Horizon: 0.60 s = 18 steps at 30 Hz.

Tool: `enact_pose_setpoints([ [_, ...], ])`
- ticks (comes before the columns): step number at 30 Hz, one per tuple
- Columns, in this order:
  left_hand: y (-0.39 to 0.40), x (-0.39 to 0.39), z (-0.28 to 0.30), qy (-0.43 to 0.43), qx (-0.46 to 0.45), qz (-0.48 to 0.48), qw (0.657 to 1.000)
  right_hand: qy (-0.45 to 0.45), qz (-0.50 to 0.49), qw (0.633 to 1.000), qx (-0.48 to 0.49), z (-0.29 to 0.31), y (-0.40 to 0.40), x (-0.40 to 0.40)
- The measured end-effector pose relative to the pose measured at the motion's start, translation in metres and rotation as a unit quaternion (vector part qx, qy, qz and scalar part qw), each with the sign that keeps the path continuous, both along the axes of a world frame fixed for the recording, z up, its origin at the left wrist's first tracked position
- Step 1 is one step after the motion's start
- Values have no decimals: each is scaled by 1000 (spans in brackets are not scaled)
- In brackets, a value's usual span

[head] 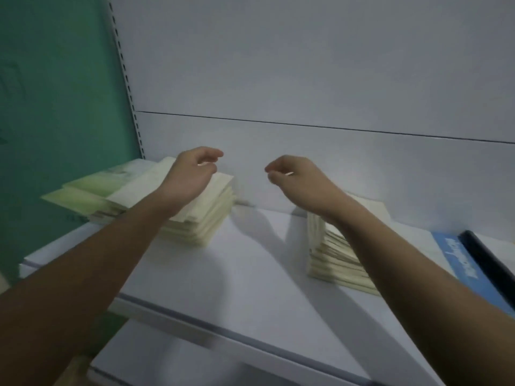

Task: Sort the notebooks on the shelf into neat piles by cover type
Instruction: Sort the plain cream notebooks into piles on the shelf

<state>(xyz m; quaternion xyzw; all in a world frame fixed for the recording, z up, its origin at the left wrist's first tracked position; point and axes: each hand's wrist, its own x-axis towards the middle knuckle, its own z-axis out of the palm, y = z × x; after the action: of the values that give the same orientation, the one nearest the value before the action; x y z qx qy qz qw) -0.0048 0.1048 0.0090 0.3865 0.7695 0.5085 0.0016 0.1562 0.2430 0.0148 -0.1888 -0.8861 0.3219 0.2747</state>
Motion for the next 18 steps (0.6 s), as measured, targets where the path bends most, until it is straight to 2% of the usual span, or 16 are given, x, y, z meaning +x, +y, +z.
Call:
enact_pose_setpoints([
  [4, -52, -83, 3, 46, -65, 66, 995, -65, 49, 995, 54, -7, -63, -65],
  [6, -75, -119, -1, 35, -82, 71, 993, -97, 47, 989, 101, -13, -90, -95],
  [9, -100, -155, -5, -48, -63, 7, 997, -136, 48, 980, 135, -20, -126, -143],
  [12, -109, -176, -12, -120, -32, -97, 988, -221, 38, 958, 178, -34, -146, -185],
  [15, -104, -186, -6, -145, -48, -167, 974, -230, -15, 950, 210, -47, -157, -199],
  [18, -97, -195, 1, -115, -62, -179, 975, -231, -47, 939, 251, -55, -168, -188],
])
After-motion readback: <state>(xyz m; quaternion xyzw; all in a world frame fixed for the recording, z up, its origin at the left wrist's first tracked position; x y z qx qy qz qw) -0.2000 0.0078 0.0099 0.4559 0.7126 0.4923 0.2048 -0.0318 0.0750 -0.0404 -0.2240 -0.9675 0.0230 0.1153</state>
